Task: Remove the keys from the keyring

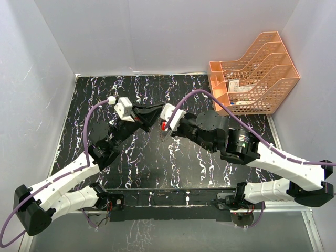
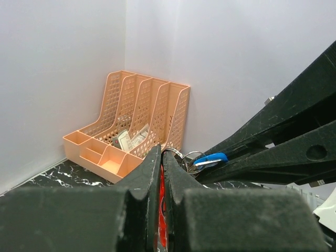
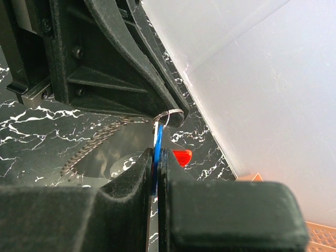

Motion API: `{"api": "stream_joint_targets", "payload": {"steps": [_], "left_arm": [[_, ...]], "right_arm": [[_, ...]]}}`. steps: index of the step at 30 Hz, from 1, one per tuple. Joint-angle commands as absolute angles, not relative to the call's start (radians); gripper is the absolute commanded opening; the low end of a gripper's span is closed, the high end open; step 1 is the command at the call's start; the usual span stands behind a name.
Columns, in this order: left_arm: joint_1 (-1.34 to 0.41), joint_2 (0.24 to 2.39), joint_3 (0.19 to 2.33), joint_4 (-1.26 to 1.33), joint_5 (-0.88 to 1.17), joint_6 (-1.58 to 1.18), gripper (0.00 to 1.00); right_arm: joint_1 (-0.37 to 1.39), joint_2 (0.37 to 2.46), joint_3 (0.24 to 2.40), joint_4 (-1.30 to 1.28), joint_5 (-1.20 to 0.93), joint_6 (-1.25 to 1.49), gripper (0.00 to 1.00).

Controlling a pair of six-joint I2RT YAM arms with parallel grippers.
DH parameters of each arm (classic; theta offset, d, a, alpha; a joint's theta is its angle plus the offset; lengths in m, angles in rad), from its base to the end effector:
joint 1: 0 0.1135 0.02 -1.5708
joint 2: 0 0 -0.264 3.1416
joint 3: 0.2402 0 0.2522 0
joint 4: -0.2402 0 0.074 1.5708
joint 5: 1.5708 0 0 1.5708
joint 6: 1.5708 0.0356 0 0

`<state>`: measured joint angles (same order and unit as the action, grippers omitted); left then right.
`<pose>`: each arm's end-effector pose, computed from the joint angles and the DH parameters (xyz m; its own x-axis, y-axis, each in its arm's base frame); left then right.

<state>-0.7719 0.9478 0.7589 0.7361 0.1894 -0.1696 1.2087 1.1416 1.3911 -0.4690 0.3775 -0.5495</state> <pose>0.1464 -0.1519 0.3975 0.2324 -0.4576 -0.8583 0.8517 0.5219 -0.0476 0.0963 0.2172 0.4489 0.3217 -0.5213 -0.7904 -0.6729 0.4614 -0.5782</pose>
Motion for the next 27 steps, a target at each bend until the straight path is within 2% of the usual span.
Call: {"api": "stream_joint_targets", "payload": {"steps": [1, 11, 27], "left_arm": [[-0.76, 0.955, 0.83, 0.778, 0.12, -0.197, 0.0], [-0.762, 0.929, 0.827, 0.744, 0.034, -0.207, 0.0], [-0.762, 0.922, 0.786, 0.698, -0.156, -0.131, 0.0]], "right_arm": [[1.222, 1.161, 1.391, -0.461, 0.311, -0.523, 0.0], [1.223, 1.187, 1.383, -0.467, 0.374, -0.506, 0.0], [1.223, 1.21, 1.431, -0.471, 0.353, -0.495, 0.0]]}}
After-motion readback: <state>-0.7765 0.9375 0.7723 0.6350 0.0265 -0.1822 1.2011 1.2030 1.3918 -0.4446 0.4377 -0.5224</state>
